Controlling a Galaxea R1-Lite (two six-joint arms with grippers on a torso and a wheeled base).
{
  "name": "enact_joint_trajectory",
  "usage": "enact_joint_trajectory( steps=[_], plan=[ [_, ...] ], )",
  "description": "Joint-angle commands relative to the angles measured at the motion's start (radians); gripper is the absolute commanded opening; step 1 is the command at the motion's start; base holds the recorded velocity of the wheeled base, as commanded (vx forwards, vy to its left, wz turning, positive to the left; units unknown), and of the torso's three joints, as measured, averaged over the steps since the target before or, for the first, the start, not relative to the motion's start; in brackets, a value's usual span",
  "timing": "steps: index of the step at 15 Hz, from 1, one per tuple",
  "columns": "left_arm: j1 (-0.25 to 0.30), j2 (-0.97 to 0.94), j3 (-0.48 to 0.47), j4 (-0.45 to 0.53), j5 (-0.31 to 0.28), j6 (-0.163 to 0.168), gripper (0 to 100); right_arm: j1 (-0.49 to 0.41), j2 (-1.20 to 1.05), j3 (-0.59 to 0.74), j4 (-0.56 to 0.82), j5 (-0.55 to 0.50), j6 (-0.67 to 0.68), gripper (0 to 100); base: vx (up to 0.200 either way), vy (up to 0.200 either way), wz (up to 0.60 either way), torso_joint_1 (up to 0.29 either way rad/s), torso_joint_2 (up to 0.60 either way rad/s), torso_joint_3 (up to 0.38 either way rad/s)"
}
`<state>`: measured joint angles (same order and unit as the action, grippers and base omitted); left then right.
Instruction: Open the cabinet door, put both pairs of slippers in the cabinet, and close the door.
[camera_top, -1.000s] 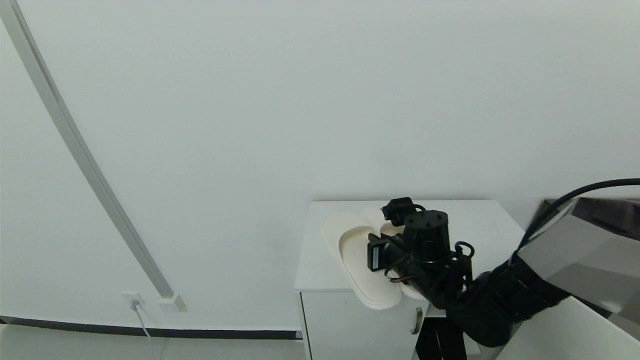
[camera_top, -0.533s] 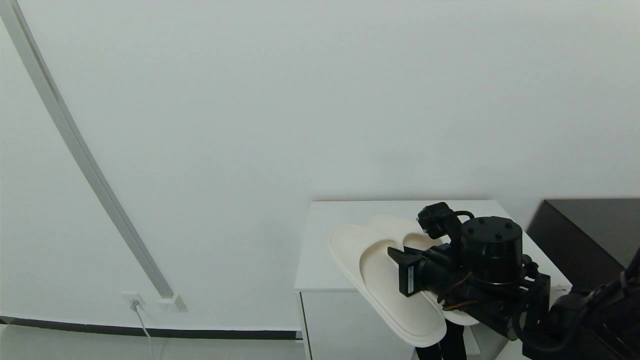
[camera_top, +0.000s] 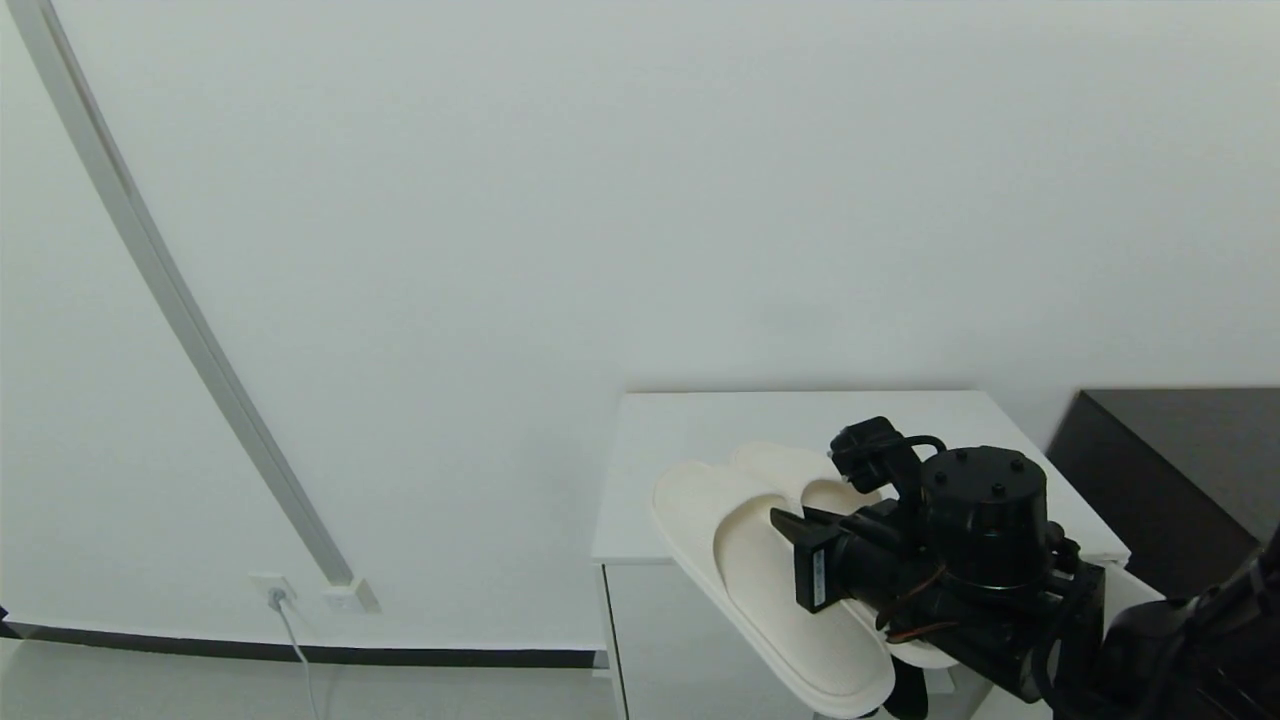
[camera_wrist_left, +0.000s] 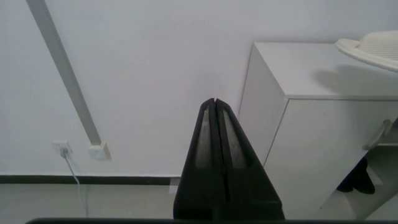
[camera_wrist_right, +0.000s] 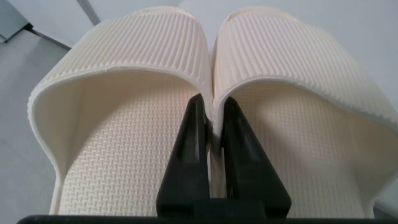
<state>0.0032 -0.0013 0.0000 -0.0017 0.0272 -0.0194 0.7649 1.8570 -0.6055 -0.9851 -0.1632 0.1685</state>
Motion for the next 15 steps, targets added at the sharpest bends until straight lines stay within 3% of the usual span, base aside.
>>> enact_joint_trajectory(
  steps=[1, 5, 15],
  plan=[
    [0.000, 0.001, 0.000, 0.000, 0.000, -0.001, 0, 0.002, 0.005, 0.001, -0.001, 0.001, 0.000, 0, -0.200, 0.000, 0.00, -0.022, 0.00, 0.007],
    [0.000, 0.001, 0.000, 0.000, 0.002, 0.001, 0, 0.004, 0.010, 0.010, -0.012, -0.001, 0.000, 0, -0.200, 0.000, 0.00, -0.006, 0.00, 0.001],
    [0.000, 0.001, 0.000, 0.000, 0.002, -0.001, 0, 0.027, 0.022, 0.026, -0.026, -0.004, 0.000, 0, 0.000, 0.000, 0.00, 0.000, 0.00, 0.000]
  ],
)
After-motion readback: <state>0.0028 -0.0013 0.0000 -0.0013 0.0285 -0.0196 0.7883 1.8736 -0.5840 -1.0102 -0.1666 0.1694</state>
